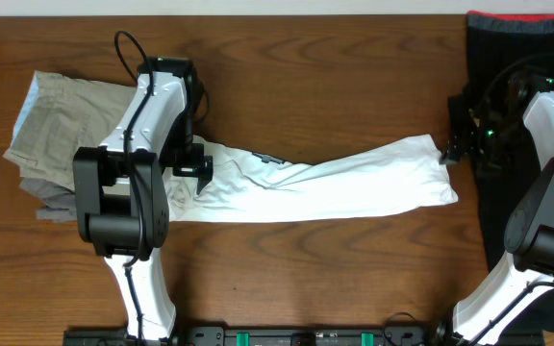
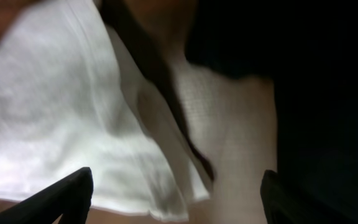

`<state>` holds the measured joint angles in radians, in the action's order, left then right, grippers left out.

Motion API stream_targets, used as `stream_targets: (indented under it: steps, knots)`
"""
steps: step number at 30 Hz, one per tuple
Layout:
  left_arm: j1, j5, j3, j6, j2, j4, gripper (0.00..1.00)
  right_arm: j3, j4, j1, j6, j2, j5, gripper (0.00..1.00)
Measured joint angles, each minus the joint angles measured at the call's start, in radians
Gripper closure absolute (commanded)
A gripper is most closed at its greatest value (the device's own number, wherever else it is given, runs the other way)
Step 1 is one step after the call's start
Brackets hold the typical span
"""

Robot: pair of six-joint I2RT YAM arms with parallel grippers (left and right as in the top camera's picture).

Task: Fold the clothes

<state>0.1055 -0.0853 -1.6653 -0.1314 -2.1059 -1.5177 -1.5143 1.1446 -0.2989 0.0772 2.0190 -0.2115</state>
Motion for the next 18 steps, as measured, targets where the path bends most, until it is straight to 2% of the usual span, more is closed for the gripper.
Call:
stream_targets:
  steps: [5, 9, 12, 18]
  knots:
    - [0.000, 0.008, -0.002, -0.006, 0.110, 0.000, 0.03, 0.040, -0.061, 0.000, 0.051, -0.001, -0.038, 0.12]
    - [-0.001, 0.021, -0.017, -0.030, 0.285, 0.024, 0.00, 0.056, -0.061, 0.000, 0.108, -0.001, -0.100, 0.16]
    - [-0.001, 0.026, -0.027, -0.047, 0.417, 0.076, 0.02, 0.078, -0.061, 0.000, 0.133, -0.001, -0.138, 0.22]
    - [-0.001, 0.030, -0.033, -0.056, 0.602, 0.179, 0.02, 0.130, -0.061, 0.000, 0.170, 0.018, -0.174, 0.24]
